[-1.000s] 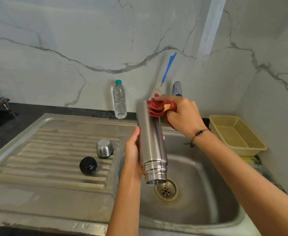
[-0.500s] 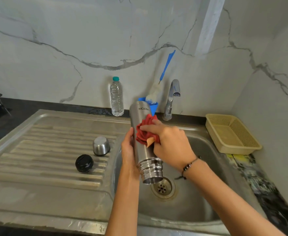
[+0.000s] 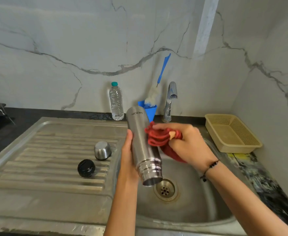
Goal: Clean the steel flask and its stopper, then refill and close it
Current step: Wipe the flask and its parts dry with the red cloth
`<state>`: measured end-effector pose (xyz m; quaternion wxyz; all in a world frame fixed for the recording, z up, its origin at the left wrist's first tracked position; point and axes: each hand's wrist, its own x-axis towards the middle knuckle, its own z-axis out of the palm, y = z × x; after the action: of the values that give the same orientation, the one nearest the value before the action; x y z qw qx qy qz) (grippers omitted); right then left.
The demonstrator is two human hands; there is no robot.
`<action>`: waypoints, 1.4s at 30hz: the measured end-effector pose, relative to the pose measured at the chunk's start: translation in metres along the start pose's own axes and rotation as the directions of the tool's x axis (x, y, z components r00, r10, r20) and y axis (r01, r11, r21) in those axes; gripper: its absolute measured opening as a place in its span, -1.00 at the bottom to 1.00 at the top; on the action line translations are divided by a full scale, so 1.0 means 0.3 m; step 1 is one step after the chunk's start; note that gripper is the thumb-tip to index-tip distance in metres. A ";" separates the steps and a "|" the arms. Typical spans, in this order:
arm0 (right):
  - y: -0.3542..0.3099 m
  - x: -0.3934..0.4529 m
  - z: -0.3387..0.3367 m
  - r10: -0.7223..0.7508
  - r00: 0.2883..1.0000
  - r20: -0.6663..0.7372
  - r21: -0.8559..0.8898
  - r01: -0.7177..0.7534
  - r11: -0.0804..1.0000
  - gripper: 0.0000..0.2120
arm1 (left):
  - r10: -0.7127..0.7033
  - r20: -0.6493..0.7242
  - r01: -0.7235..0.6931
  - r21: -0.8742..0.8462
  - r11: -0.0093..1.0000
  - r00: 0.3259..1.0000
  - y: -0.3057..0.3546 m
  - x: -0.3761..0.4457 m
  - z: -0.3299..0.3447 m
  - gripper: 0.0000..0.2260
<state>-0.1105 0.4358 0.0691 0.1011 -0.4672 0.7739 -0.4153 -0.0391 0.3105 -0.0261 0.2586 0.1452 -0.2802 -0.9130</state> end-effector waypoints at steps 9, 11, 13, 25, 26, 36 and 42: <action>-0.014 0.203 0.029 -0.025 0.984 -0.177 -0.183 -0.008 0.983 -0.50 | -0.046 -0.019 0.049 0.188 0.981 0.999 -0.007 -0.015 -0.003 -0.61; -0.012 0.172 0.045 -0.029 0.992 -0.125 -0.251 -0.003 0.968 -0.50 | -0.008 -0.007 0.009 0.151 0.989 1.000 -0.008 -0.017 0.005 -0.62; -0.004 0.112 0.069 -0.031 0.997 -0.064 -0.256 0.013 0.966 -0.50 | 0.036 -0.003 -0.036 0.052 0.998 0.999 -0.010 -0.019 0.004 -0.62; 0.113 -0.205 0.098 -0.014 0.999 -0.038 -0.028 0.013 1.000 -0.47 | -0.031 -0.238 0.016 -0.067 0.998 0.971 -0.038 0.011 -0.005 -0.37; 0.114 -0.202 0.100 0.010 0.998 -0.059 0.005 -0.010 1.000 -0.49 | -0.053 -0.234 0.033 -0.089 0.995 0.971 -0.044 0.021 -0.011 -0.27; 0.077 -0.142 0.102 -0.135 0.951 -0.277 -0.036 0.130 0.991 -0.55 | 0.009 -0.142 -0.017 -0.050 0.999 0.990 -0.038 0.038 -0.022 -0.26; 0.094 -0.184 0.215 -0.455 0.889 -0.055 -0.687 0.297 0.663 -0.55 | 0.264 -0.259 -0.252 0.081 0.964 0.929 -0.061 0.063 -0.022 -0.39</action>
<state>-0.0634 0.4511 -0.0054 -0.2465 -0.5730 0.7617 -0.1750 -0.0590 0.3100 -0.0443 0.4082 0.2348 -0.2803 -0.8365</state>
